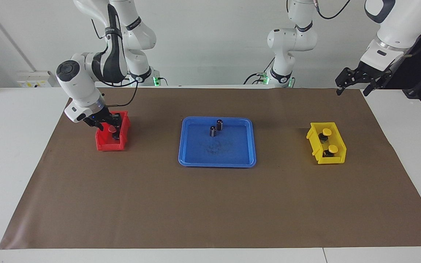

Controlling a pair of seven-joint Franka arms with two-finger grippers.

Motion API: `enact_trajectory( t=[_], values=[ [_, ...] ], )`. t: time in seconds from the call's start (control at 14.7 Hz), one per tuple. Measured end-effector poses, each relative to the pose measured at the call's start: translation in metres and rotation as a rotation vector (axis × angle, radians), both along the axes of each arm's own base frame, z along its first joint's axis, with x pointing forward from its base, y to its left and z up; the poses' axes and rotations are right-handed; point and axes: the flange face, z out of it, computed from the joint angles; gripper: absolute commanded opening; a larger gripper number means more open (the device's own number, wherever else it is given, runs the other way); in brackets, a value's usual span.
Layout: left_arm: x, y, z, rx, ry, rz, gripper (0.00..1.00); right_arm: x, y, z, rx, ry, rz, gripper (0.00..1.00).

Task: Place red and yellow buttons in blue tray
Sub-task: 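Reach the right gripper into the red bin and grasp a red button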

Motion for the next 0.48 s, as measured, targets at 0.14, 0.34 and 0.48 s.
enact_trajectory(
  t=[0.14, 0.34, 0.48],
  values=[
    [-0.0003, 0.0001, 0.0005, 0.0, -0.002, 0.0, 1.0, -0.0036, -0.0019, -0.0045, 0.0, -0.006, -0.002, 0.68],
    [-0.0003, 0.0001, 0.0004, 0.0, -0.002, 0.0, 1.0, -0.0061, -0.0022, -0.0067, 0.0, -0.012, -0.002, 0.68],
    [-0.0003, 0.0001, 0.0004, 0.0, -0.002, 0.0, 1.0, -0.0082, -0.0029, -0.0098, 0.0, -0.007, -0.003, 0.68]
  ],
)
